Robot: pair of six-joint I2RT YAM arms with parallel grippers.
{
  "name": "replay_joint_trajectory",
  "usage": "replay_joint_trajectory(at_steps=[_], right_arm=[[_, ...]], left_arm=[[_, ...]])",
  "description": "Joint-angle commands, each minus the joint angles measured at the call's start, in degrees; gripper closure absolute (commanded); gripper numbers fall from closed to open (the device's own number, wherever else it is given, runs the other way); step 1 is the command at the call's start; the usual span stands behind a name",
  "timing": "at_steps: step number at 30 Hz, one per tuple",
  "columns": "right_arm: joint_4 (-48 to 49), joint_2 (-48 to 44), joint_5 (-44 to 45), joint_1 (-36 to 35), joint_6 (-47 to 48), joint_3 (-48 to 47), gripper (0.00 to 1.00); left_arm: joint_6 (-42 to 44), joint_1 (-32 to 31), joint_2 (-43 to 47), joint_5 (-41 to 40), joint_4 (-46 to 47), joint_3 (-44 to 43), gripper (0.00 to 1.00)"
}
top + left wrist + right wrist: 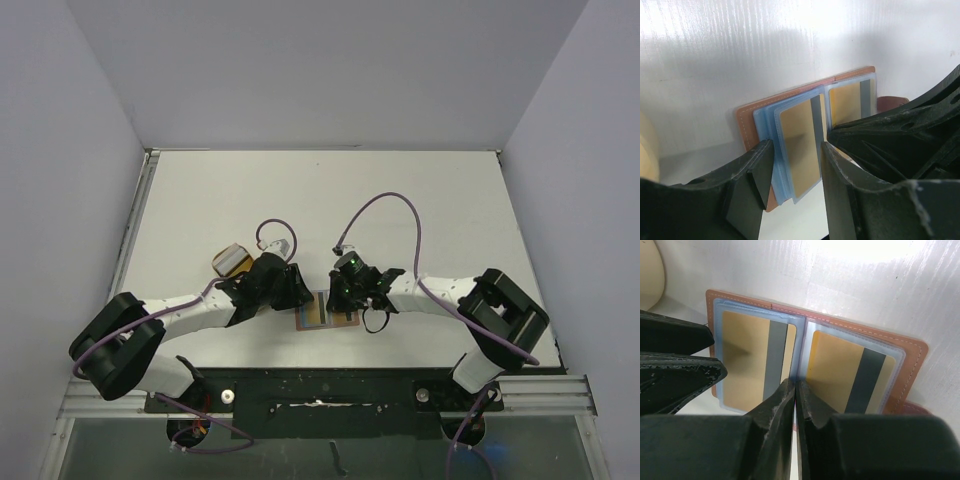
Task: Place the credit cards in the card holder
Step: Turn over the card slot in the card holder.
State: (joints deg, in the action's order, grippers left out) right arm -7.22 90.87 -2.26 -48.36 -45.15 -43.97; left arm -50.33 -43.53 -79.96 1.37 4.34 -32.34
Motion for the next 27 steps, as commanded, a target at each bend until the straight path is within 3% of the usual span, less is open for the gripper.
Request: replay_joint_trajectory(at_steps=[1, 16, 27], right_arm=[[-1.2, 1.2, 2.7, -0.2, 0.0, -1.1, 0.94], [-0.1, 0.8, 2.8, -0.2, -0.7, 0.6, 0.95], [0.9, 0.3, 2.6, -0.2, -1.1, 1.6, 0.95]], left_arm=[[0.8, -0.2, -0.8, 0.0, 2.4, -1.1, 0.59], [0.0, -0.5, -1.1, 2.3, 4.3, -1.7, 0.60], [0.8, -1.2, 2.0, -1.2, 1.1, -2.2, 0.60]])
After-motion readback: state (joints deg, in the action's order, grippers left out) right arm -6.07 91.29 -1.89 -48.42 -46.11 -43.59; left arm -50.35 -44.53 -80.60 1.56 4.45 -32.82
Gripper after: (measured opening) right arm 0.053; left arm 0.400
